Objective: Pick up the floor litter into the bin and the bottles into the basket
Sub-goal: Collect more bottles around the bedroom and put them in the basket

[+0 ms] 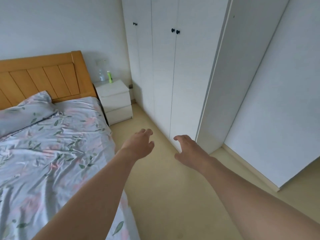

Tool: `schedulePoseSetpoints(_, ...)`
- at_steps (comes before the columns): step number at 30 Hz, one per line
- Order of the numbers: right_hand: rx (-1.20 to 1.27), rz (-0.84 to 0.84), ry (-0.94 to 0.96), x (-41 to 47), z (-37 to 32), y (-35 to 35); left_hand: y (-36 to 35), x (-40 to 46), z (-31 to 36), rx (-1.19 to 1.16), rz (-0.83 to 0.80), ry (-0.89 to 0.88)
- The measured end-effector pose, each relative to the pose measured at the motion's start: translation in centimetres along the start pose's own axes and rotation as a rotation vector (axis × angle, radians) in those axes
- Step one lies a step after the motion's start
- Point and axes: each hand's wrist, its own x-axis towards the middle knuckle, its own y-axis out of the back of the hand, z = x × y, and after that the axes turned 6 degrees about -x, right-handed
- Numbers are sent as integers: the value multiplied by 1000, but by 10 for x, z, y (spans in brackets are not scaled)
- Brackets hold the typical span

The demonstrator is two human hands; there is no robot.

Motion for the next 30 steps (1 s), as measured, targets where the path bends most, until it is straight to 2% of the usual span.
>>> schedulePoseSetpoints(6, 42, -17, -9, 105, 75, 42, -14, 110, 34, 82, -36, 21)
schedulePoseSetpoints(9, 52, -20, 34, 172, 85, 70, 4, 166, 33, 60, 29, 53)
schedulePoseSetpoints(12, 66, -29, 129, 232, 65, 85, 27, 208, 16, 60, 66, 95)
schedulePoseSetpoints(18, 47, -88, 307, 368, 2, 75, 51, 292, -74, 41, 100, 239)
schedulePoseSetpoints(24, 49, -120, 330, 533, -62, 55, 80, 404, -204, -9, 118, 358)
schedulePoseSetpoints(30, 80, -114, 366, 687, -141, 77, 153, 521, -307, -80, 191, 442)
